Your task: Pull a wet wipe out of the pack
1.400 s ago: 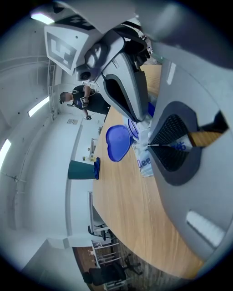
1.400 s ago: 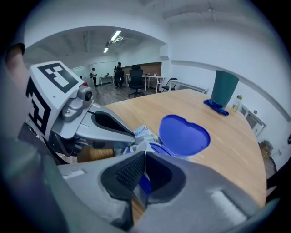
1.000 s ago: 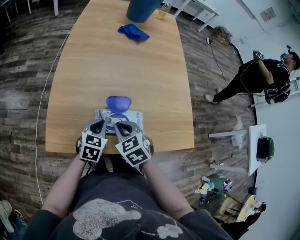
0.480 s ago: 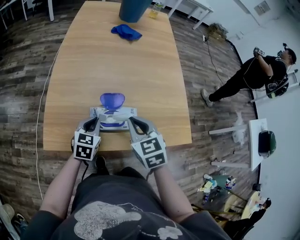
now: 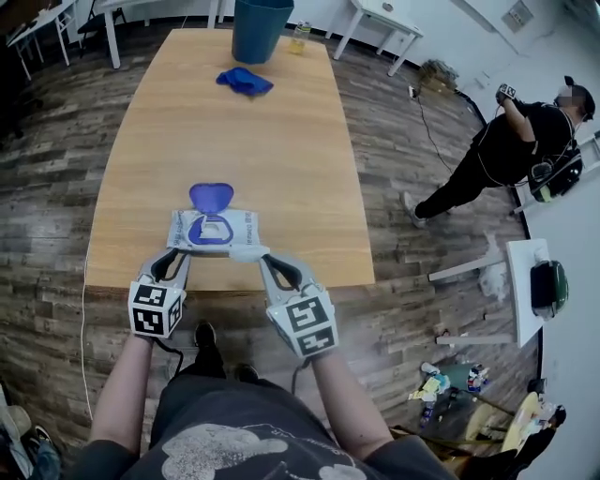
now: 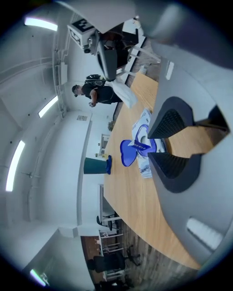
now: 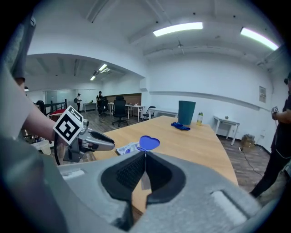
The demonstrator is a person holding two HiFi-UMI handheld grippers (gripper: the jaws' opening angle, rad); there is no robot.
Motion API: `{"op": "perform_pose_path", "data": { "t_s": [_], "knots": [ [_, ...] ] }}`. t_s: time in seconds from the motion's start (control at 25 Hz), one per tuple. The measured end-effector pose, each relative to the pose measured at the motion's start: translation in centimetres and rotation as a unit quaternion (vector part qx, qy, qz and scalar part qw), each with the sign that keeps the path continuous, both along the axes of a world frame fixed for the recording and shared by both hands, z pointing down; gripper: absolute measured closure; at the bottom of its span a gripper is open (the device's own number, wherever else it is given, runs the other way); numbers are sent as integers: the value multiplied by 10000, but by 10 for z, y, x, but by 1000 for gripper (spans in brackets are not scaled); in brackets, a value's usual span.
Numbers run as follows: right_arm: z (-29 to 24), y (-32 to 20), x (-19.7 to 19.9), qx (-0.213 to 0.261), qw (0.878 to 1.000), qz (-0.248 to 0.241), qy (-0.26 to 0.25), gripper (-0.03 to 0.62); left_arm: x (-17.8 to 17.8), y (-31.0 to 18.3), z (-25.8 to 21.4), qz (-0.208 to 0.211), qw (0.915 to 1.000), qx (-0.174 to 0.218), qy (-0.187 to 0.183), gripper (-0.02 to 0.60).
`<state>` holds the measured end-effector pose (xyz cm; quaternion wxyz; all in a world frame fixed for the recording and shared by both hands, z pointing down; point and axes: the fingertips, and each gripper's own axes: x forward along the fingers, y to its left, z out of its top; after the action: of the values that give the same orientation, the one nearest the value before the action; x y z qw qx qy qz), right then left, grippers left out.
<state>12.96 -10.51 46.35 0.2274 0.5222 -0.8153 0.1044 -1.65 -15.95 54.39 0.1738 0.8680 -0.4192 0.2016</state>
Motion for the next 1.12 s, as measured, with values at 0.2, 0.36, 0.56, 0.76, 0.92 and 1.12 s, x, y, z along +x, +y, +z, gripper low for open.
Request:
{"op": "perform_pose_path", "data": {
  "t_s": [0.2, 0.36, 0.56, 0.76, 0.92, 1.12],
  "knots": [
    [-12, 47, 16, 232, 9996, -35, -159, 597, 0, 51, -53, -452, 9964, 452, 560, 492],
    [-19, 83, 27, 378, 9987, -162, -302, 597, 12, 96, -95, -610, 9905, 836, 904, 504],
    [-22, 108, 31, 525, 9971, -295, -466, 597, 10, 130, -134, -900, 9815, 1269, 1113, 562],
    [-33, 127, 20, 655, 9960, -249, -558, 597, -9, 157, -142, -836, 9819, 1245, 1156, 563],
    [-44, 137, 18, 804, 9954, -10, -529, 597, -25, 174, -141, -784, 9819, 1160, 1277, 563],
    [-50, 164, 2, 828, 9949, 316, -473, 596, -50, 208, -132, -576, 9848, 973, 1318, 563]
  ]
}}
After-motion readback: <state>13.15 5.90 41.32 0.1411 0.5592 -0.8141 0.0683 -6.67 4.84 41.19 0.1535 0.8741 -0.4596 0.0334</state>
